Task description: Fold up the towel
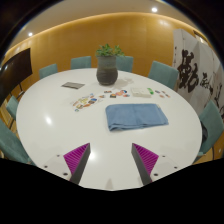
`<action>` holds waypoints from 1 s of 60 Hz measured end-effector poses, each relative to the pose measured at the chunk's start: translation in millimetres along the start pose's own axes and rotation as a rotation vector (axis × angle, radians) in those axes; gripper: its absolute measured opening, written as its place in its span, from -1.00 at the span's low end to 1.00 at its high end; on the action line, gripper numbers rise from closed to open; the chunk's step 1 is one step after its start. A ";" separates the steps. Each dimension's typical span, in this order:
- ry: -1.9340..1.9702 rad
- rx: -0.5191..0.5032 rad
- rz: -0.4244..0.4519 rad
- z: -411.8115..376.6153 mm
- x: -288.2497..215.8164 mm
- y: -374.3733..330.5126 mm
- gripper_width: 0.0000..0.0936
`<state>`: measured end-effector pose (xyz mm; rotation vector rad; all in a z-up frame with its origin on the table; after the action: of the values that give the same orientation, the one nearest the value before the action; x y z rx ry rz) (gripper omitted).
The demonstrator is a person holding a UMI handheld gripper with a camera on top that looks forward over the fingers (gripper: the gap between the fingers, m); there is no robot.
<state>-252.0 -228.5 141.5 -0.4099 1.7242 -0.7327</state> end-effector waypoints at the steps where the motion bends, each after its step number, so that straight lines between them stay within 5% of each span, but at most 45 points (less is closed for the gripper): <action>1: -0.008 -0.004 0.006 -5.1 -5.2 10.7 0.86; 24: -0.097 0.002 -0.025 -28.1 -54.0 239.9 0.80; 30: -0.130 0.015 -0.041 -23.7 -48.3 273.2 0.34; 36: -0.195 0.045 0.019 -13.5 -58.0 282.5 -0.54; 39: -0.213 0.043 0.039 -12.1 -61.4 284.5 -0.79; 47: -0.189 -0.027 0.006 -19.5 -61.6 278.8 -0.87; 60: 0.166 -0.377 0.018 -78.3 -140.2 190.0 -0.87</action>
<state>-268.3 19.5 130.4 -0.6034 2.0270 -0.4358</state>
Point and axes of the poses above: the point between the fingertips, and its own axes, seen from behind it with the camera up: z to the right, x down, y forward, the way the camera looks, the point moved 1 cm from there along -y, backward, against the way the camera looks, and after that the axes turned 11 degrees about y, right-handed, at the moved point
